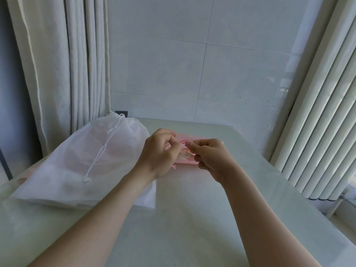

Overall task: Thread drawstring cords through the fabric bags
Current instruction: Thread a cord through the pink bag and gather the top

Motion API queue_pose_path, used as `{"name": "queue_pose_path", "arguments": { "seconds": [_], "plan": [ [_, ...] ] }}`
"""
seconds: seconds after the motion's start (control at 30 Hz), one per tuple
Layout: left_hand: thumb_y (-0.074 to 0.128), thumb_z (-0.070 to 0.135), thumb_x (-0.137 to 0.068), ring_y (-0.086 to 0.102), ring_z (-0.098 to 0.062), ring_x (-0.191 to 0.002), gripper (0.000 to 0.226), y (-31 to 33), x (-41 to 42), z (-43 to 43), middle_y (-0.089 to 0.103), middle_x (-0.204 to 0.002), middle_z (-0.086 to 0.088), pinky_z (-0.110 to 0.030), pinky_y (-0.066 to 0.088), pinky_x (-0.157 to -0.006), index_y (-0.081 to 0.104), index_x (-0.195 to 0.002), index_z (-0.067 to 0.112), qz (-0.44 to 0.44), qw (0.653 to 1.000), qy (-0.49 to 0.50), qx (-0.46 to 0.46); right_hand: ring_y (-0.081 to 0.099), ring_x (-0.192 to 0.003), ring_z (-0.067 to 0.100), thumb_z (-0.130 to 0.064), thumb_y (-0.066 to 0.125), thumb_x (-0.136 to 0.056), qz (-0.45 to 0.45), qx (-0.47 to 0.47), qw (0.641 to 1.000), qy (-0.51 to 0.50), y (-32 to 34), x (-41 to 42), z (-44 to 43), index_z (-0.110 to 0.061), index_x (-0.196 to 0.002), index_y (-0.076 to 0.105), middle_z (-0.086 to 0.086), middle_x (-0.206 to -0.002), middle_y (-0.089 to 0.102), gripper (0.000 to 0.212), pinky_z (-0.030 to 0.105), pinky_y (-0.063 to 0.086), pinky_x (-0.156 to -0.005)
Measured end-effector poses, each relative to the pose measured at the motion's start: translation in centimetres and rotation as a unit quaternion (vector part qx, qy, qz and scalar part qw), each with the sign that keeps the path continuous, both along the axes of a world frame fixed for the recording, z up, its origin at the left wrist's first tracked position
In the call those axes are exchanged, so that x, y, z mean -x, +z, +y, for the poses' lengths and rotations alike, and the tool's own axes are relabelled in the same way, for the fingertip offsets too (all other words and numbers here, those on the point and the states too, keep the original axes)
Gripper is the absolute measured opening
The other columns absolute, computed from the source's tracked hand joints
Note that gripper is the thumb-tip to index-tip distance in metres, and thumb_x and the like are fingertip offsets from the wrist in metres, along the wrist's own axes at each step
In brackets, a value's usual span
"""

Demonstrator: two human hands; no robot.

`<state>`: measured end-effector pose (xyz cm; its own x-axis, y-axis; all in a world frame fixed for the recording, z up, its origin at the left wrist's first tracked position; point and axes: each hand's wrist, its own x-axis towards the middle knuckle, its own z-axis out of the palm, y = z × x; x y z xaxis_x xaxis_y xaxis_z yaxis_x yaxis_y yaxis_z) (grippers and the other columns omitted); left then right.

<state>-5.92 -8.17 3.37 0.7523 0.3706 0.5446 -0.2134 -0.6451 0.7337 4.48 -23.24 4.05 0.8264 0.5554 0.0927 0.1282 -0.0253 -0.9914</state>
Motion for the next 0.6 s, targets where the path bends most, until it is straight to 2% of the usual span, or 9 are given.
{"name": "queue_pose_path", "arguments": {
  "seconds": [0.07,0.13,0.23,0.33,0.4,0.43,0.5,0.57,0.6],
  "plan": [
    [0.048,0.034,-0.083,0.065,-0.010,-0.100,0.032,0.7,0.2,0.1,0.071,-0.105,0.003,-0.028,0.049,-0.084,0.069,-0.068,0.015,-0.017,0.996,-0.024,0.082,0.041,-0.050,0.011,-0.022,0.077,-0.094,0.005,-0.010,1.000,-0.020,-0.1,-0.2,0.0,0.000,-0.099,0.079,0.005,-0.072,0.059,0.022,0.023,0.033,-0.044],
    [0.049,0.028,-0.080,0.066,-0.027,-0.086,0.031,1.3,0.3,0.4,0.074,-0.091,-0.012,-0.037,0.049,-0.078,0.073,-0.071,0.010,-0.034,0.980,-0.055,0.189,0.041,-0.050,0.012,-0.022,0.079,-0.093,0.009,-0.017,0.999,-0.039,-0.2,-0.5,0.0,0.001,-0.096,0.079,0.007,-0.073,0.061,0.022,0.024,0.033,-0.044],
    [0.056,0.020,-0.085,0.070,-0.040,-0.089,0.029,2.0,0.6,0.2,0.077,-0.095,-0.022,-0.043,0.052,-0.082,0.065,-0.059,0.011,-0.062,0.954,-0.083,0.282,0.042,-0.050,0.013,-0.021,0.079,-0.092,0.005,-0.022,0.998,-0.052,-0.3,-0.7,0.0,-0.001,-0.091,0.079,0.006,-0.071,0.060,0.020,0.025,0.034,-0.045],
    [0.057,0.013,-0.101,0.074,-0.036,-0.091,0.024,2.6,0.7,0.3,0.076,-0.090,-0.020,-0.043,0.060,-0.091,0.060,-0.078,0.007,-0.104,0.914,-0.117,0.374,0.045,-0.052,0.015,-0.022,0.080,-0.092,-0.020,-0.005,0.997,-0.077,-0.5,-0.7,0.1,-0.006,-0.085,0.079,0.003,-0.066,0.060,0.018,0.026,0.037,-0.047],
    [0.053,0.019,-0.107,0.071,-0.029,-0.074,0.029,2.8,0.4,0.4,0.063,-0.071,-0.011,-0.044,0.062,-0.089,0.052,-0.080,0.008,-0.108,0.892,-0.130,0.419,0.046,-0.053,0.016,-0.024,0.081,-0.091,-0.037,0.004,0.996,-0.078,-0.5,-0.7,0.0,-0.008,-0.084,0.080,0.000,-0.062,0.059,0.017,0.027,0.039,-0.049],
    [0.051,0.023,-0.109,0.061,-0.024,-0.061,0.034,2.7,0.2,0.5,0.049,-0.064,-0.006,-0.045,0.062,-0.084,0.046,-0.077,0.012,-0.103,0.884,-0.135,0.437,0.046,-0.054,0.016,-0.024,0.082,-0.090,-0.049,0.010,0.996,-0.067,-0.5,-0.6,-0.1,-0.009,-0.086,0.081,-0.001,-0.061,0.059,0.016,0.028,0.040,-0.049],
    [0.047,0.032,-0.111,0.037,-0.016,-0.049,0.040,2.3,-0.1,0.6,0.030,-0.061,0.001,-0.038,0.052,-0.062,0.036,-0.074,0.018,-0.079,0.893,-0.116,0.427,0.046,-0.055,0.015,-0.025,0.085,-0.087,-0.085,0.026,0.996,-0.033,-0.2,-0.3,-0.4,-0.013,-0.088,0.083,-0.001,-0.061,0.060,0.013,0.029,0.040,-0.051],
    [0.046,0.037,-0.111,0.028,-0.013,-0.046,0.043,1.9,-0.1,0.6,0.028,-0.058,0.006,-0.031,0.030,-0.054,0.032,-0.073,0.020,-0.052,0.921,-0.078,0.378,0.045,-0.056,0.015,-0.024,0.086,-0.086,-0.116,0.032,0.993,-0.004,0.0,-0.1,-0.5,-0.016,-0.089,0.085,-0.002,-0.059,0.060,0.008,0.029,0.038,-0.052],
    [0.045,0.037,-0.111,0.027,-0.013,-0.046,0.044,1.8,-0.1,0.6,0.029,-0.056,0.008,-0.029,0.027,-0.052,0.031,-0.073,0.020,-0.040,0.933,-0.066,0.353,0.046,-0.055,0.013,-0.021,0.085,-0.086,-0.131,0.032,0.991,-0.003,0.0,-0.2,-0.6,-0.017,-0.089,0.085,-0.005,-0.058,0.061,0.005,0.029,0.038,-0.052]
  ]
}}
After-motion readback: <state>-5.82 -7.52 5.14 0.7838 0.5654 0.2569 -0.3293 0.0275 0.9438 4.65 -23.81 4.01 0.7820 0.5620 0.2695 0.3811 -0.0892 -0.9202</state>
